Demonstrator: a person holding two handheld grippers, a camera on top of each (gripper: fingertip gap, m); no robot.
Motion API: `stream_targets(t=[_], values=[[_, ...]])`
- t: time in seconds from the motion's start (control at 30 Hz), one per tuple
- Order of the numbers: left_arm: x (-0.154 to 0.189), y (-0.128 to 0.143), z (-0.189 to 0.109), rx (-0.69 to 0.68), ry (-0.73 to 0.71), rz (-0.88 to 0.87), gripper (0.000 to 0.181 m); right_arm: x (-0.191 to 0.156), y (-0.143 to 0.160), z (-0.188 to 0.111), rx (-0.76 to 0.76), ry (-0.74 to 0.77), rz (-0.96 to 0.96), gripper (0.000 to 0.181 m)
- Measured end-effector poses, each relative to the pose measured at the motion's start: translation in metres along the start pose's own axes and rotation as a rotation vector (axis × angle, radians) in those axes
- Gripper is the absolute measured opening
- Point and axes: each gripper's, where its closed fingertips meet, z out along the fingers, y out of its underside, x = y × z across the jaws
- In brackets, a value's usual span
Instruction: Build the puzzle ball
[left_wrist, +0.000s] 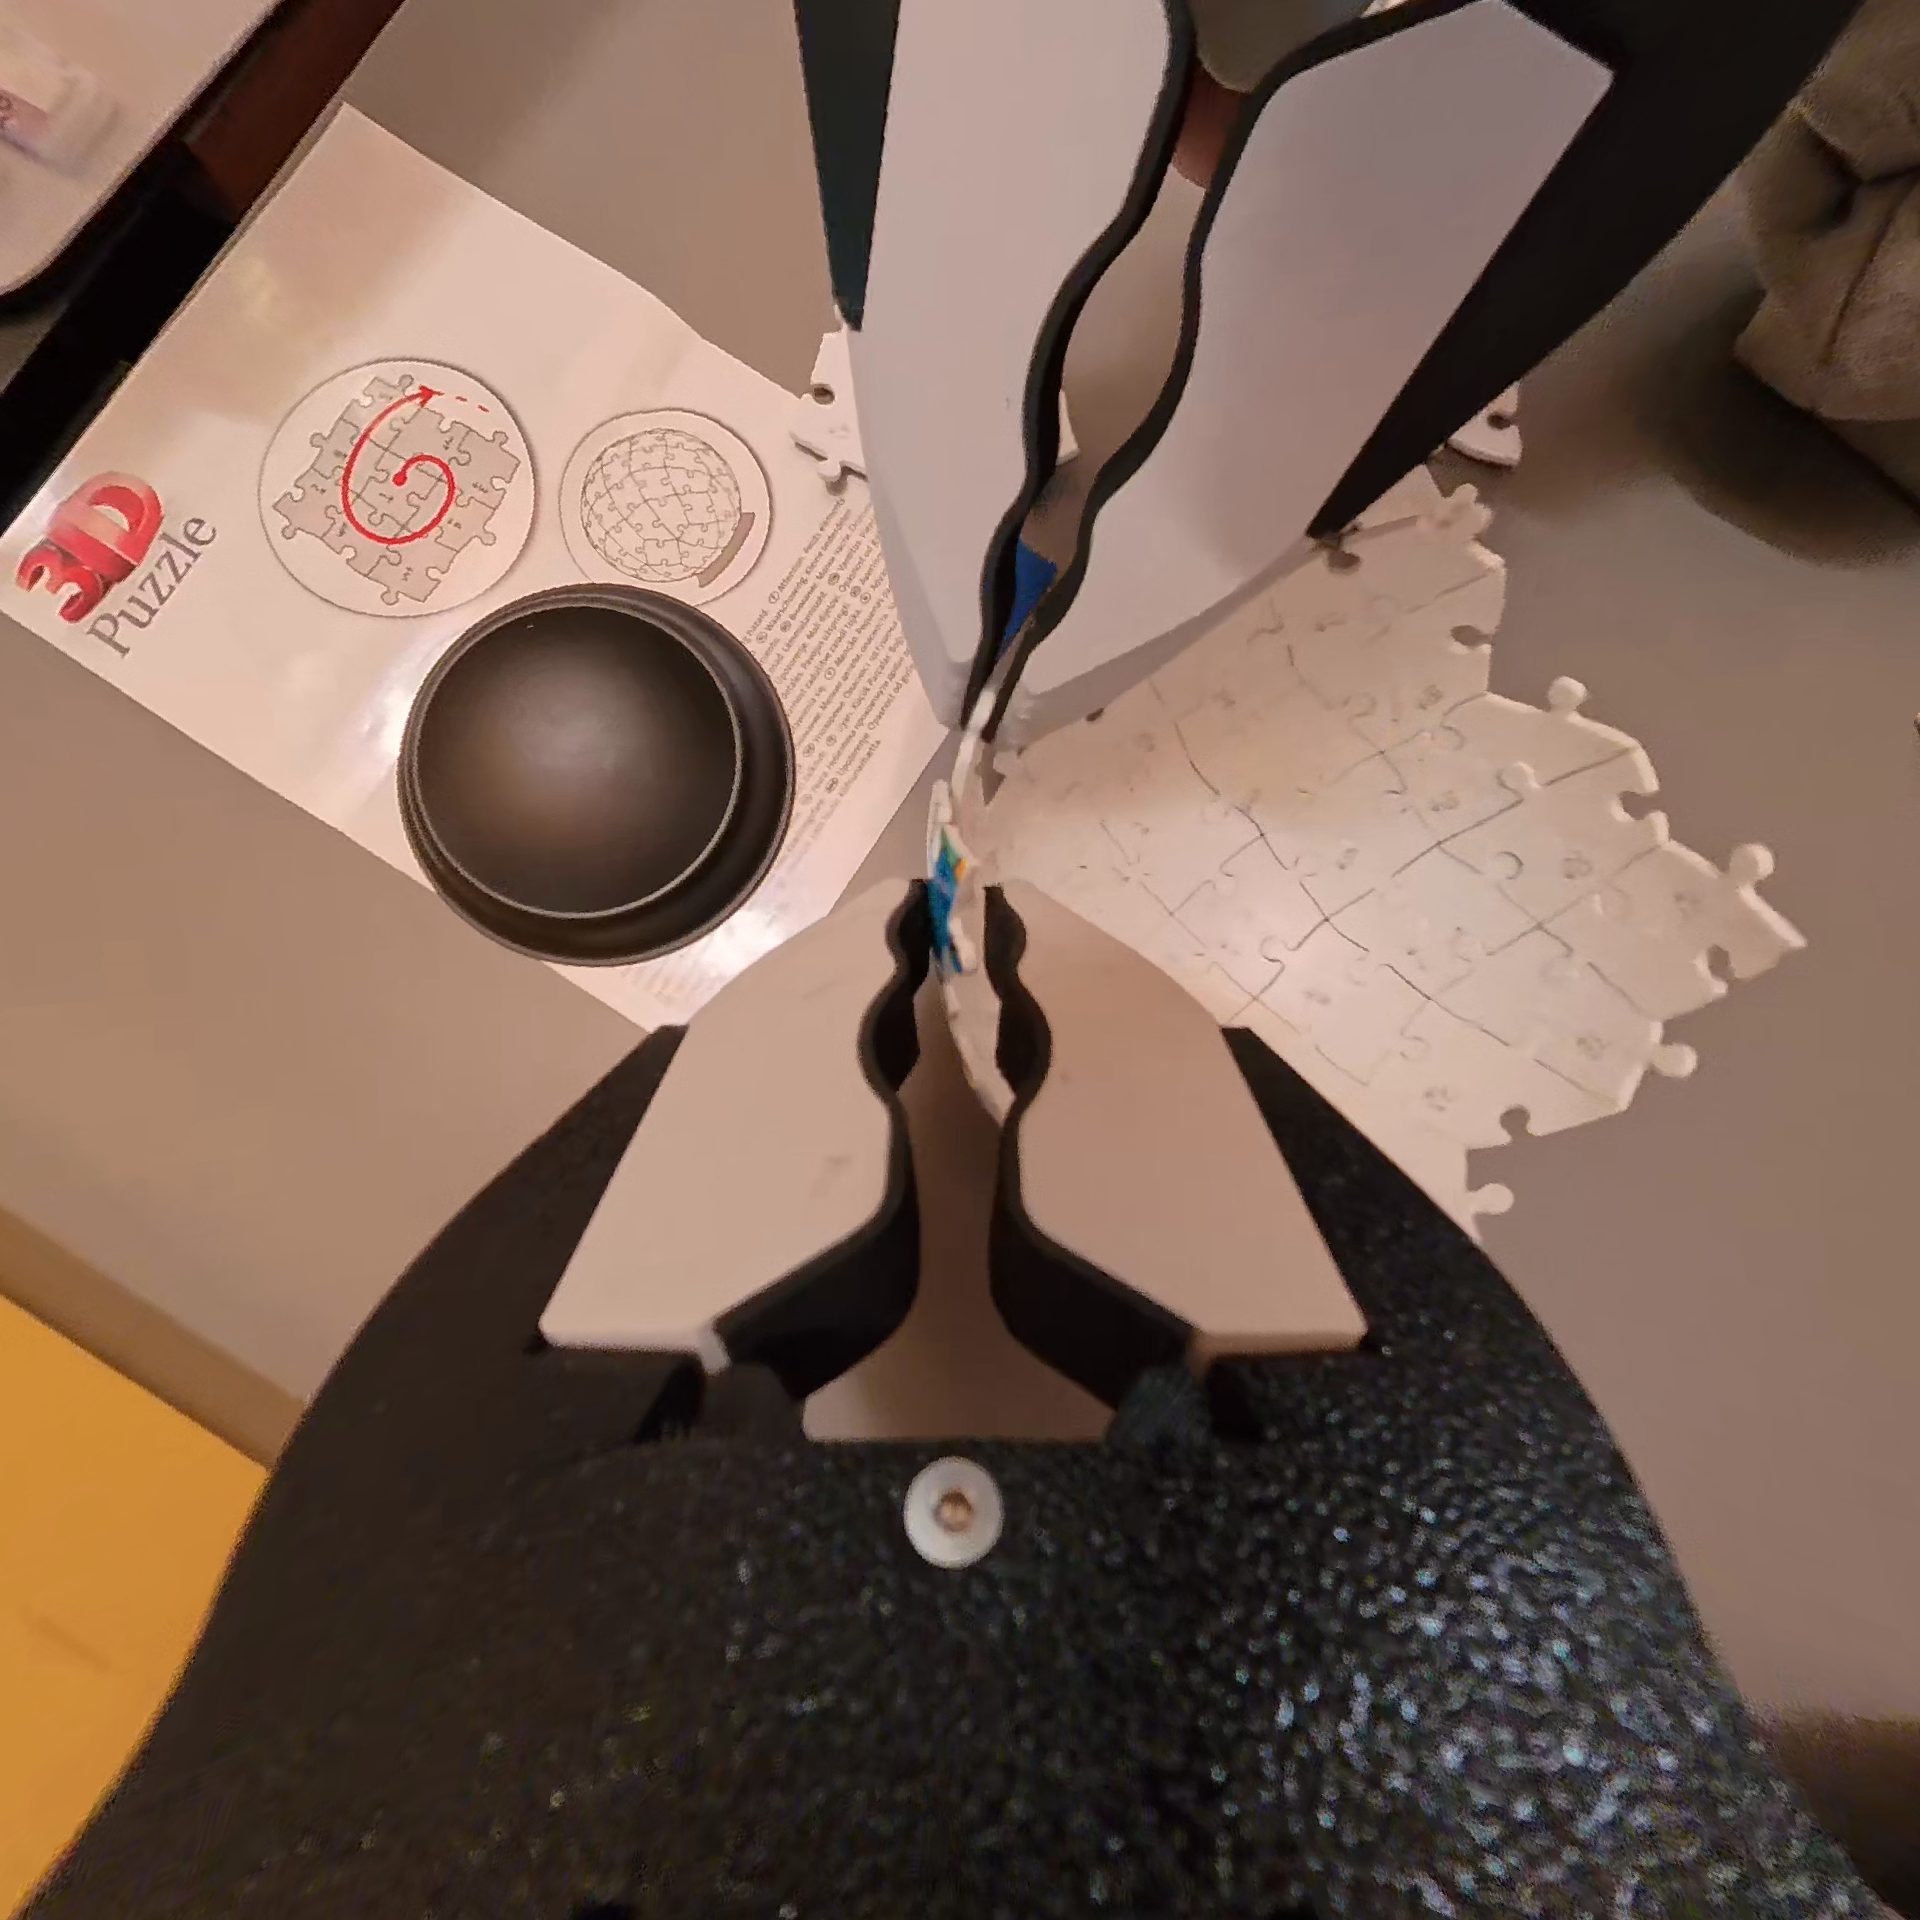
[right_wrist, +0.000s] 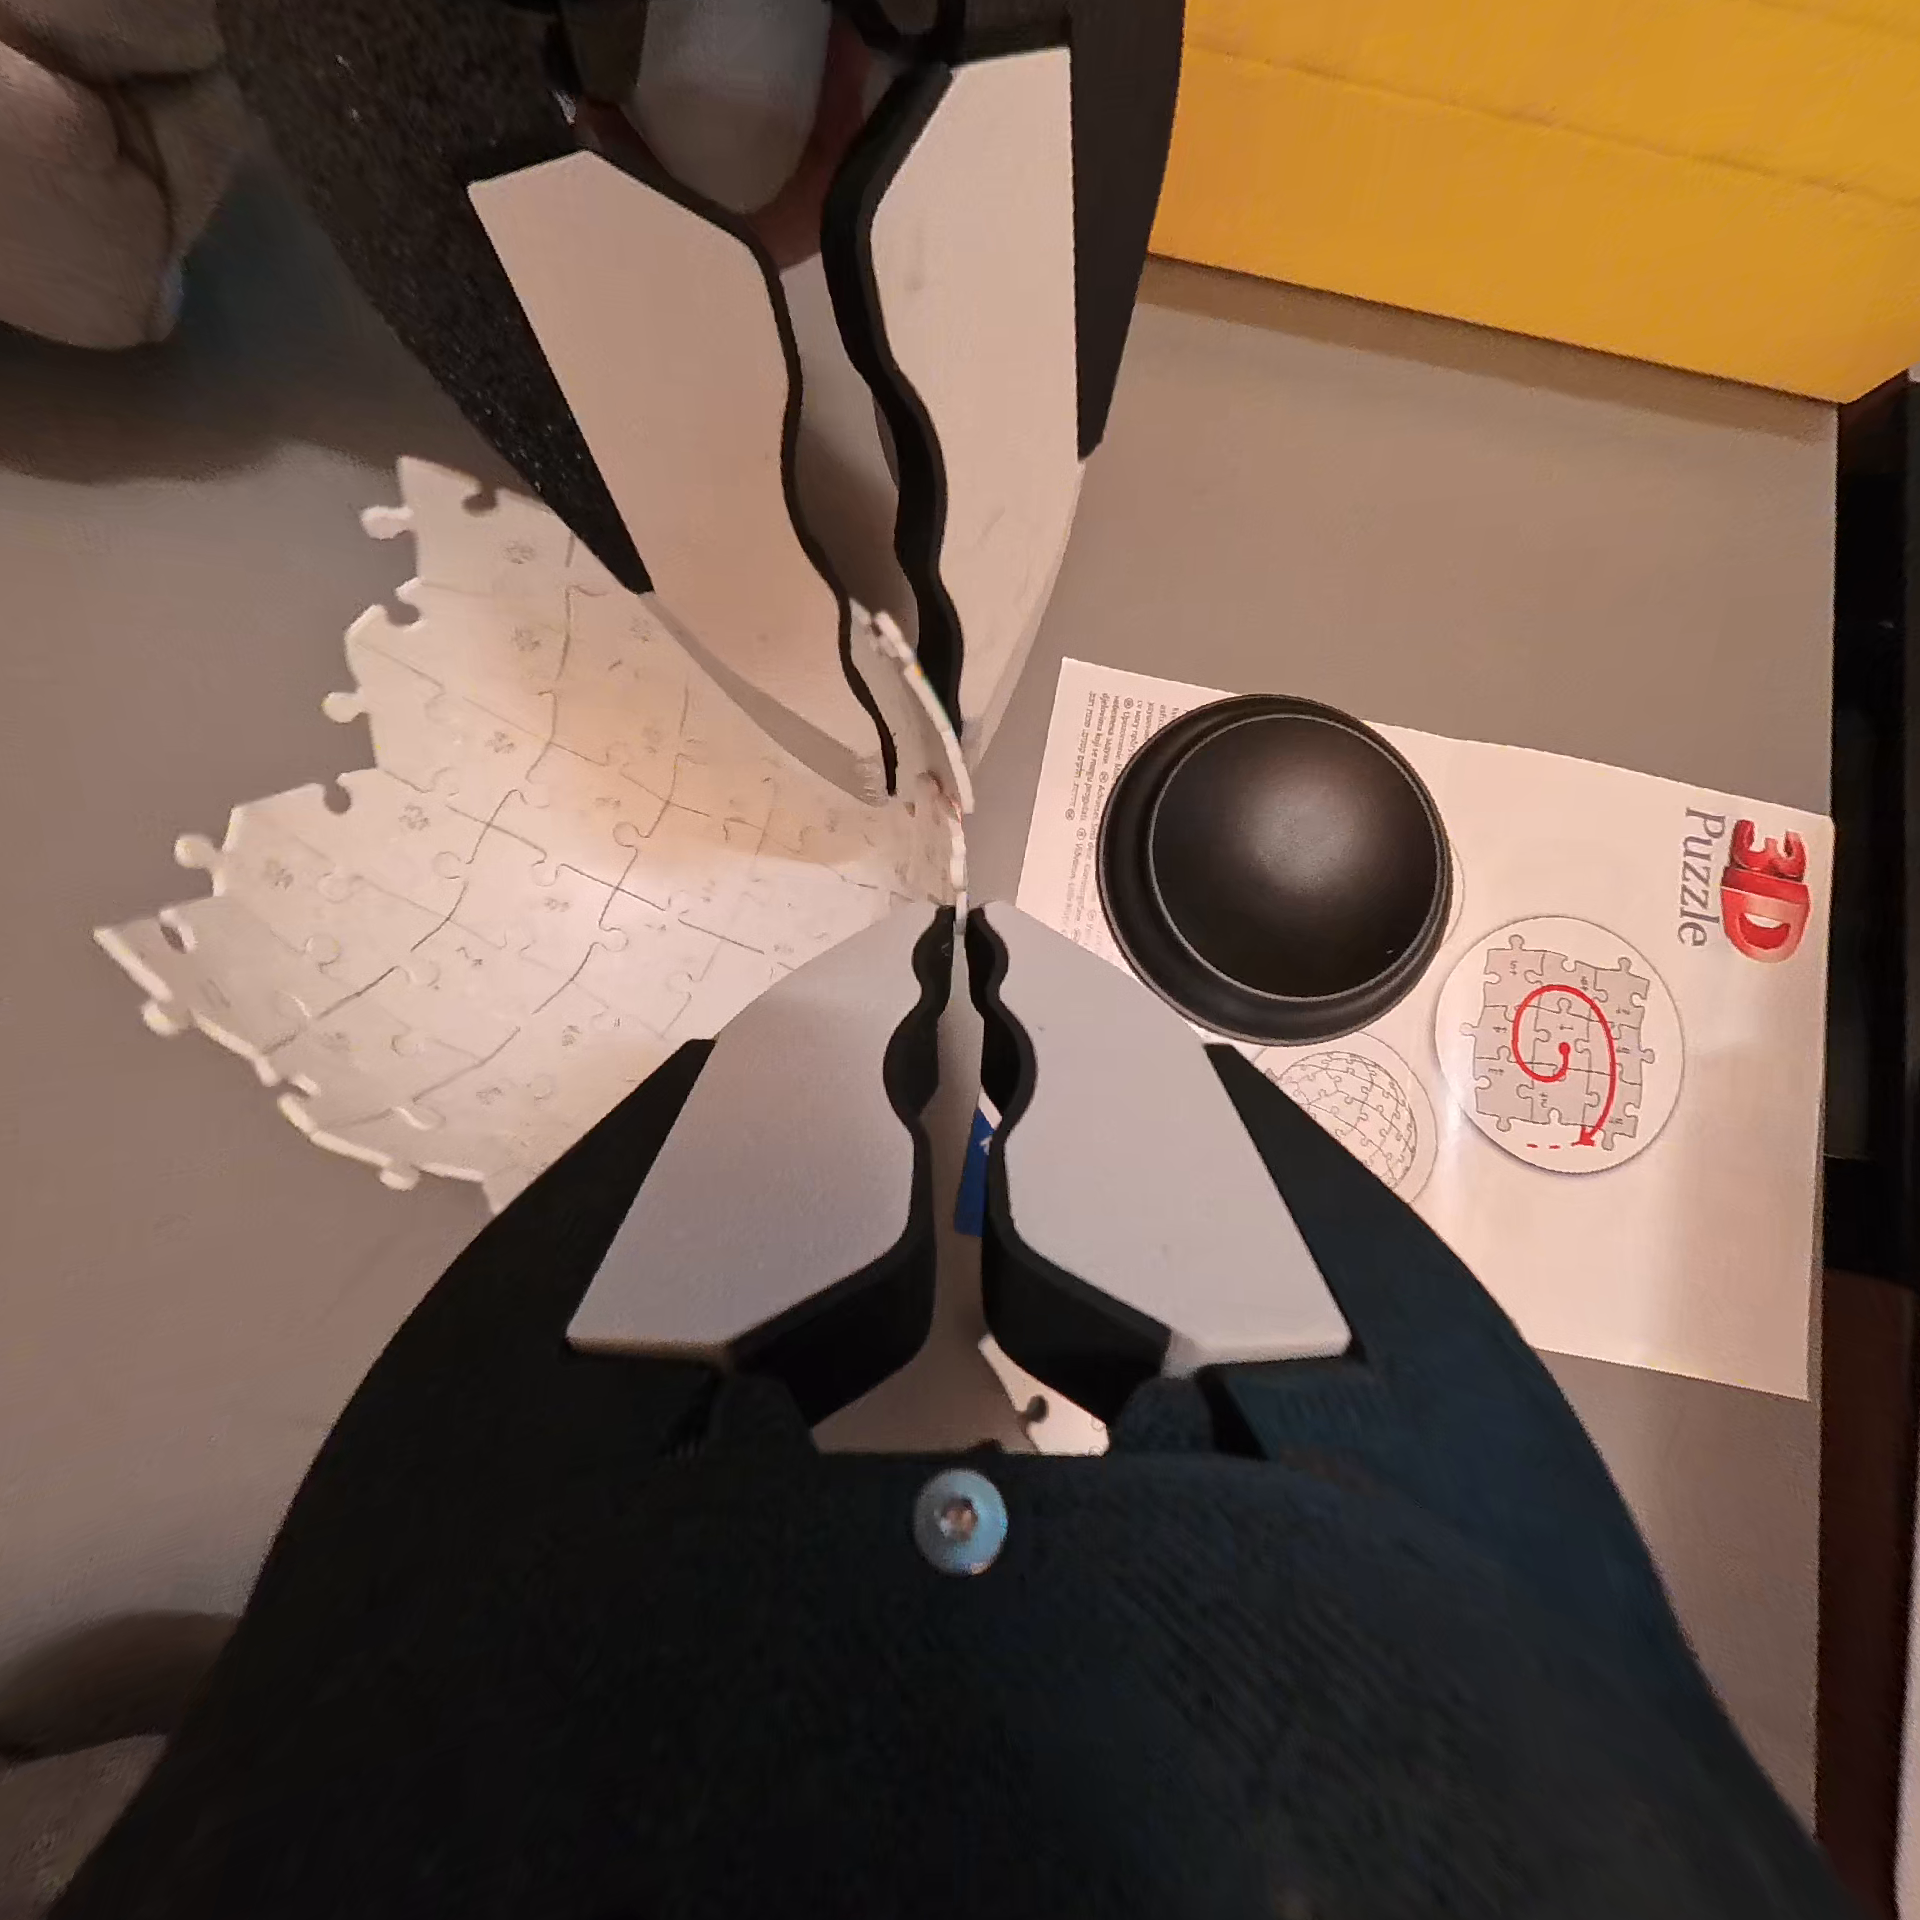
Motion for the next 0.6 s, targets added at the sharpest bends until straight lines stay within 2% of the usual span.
stream_targets(t=[0.03, 0.6], values=[[0.0003, -0.0005, 0.0001, 0.007, 0.006, 0.001, 0.009, 0.0003, 0.0001, -0.0001, -0.005, 0.005, -0.005, 0.002], [-0.0027, 0.0038, 0.0001, 0.008, 0.013, 0.0, 0.005, 0.0039, 0.0038, 0.0019, -0.019, 0.018, -0.007, 0.002]])
